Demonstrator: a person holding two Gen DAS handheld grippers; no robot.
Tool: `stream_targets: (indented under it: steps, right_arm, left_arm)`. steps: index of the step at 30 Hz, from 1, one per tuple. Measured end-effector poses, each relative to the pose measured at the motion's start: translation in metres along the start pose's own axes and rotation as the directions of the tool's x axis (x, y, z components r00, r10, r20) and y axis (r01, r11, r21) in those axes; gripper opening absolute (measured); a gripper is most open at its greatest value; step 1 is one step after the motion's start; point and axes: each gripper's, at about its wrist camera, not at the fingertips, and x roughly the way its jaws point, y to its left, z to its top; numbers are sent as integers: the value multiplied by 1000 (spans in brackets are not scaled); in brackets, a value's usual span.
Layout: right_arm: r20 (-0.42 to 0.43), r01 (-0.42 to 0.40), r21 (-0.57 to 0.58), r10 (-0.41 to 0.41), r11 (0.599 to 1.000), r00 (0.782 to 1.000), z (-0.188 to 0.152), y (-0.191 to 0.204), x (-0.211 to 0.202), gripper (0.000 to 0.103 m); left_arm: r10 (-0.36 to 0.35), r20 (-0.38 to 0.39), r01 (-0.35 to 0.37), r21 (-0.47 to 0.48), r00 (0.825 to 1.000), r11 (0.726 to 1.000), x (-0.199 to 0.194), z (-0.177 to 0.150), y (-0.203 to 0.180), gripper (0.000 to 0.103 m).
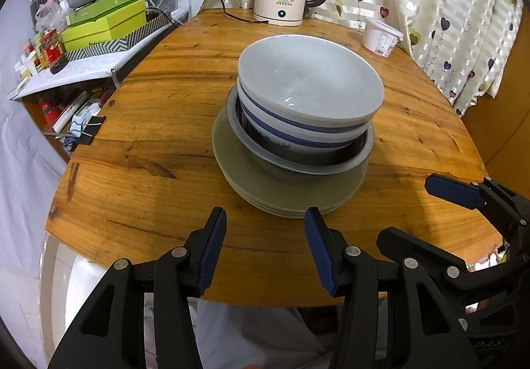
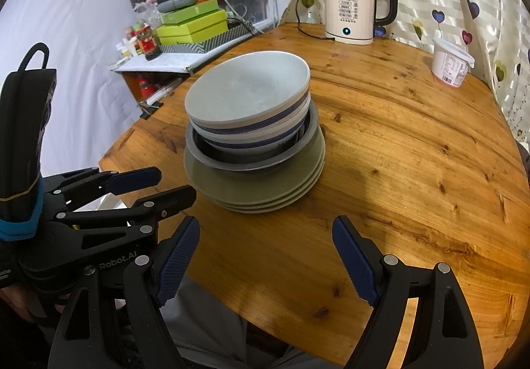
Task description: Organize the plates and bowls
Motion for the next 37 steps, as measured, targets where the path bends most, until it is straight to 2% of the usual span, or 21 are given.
stream_targets:
  steps: [24, 37]
  right_arm:
    - [10, 6, -7, -6, 1000, 1000, 1, 3, -6, 83]
    - [-10, 3, -1, -3, 1000, 1000, 5, 3, 2, 83]
  left_arm:
    - [-17, 1, 17, -1, 1000, 1000, -6, -6, 1, 50]
    - [-31, -22, 30, -15, 999, 999, 5, -2, 8, 50]
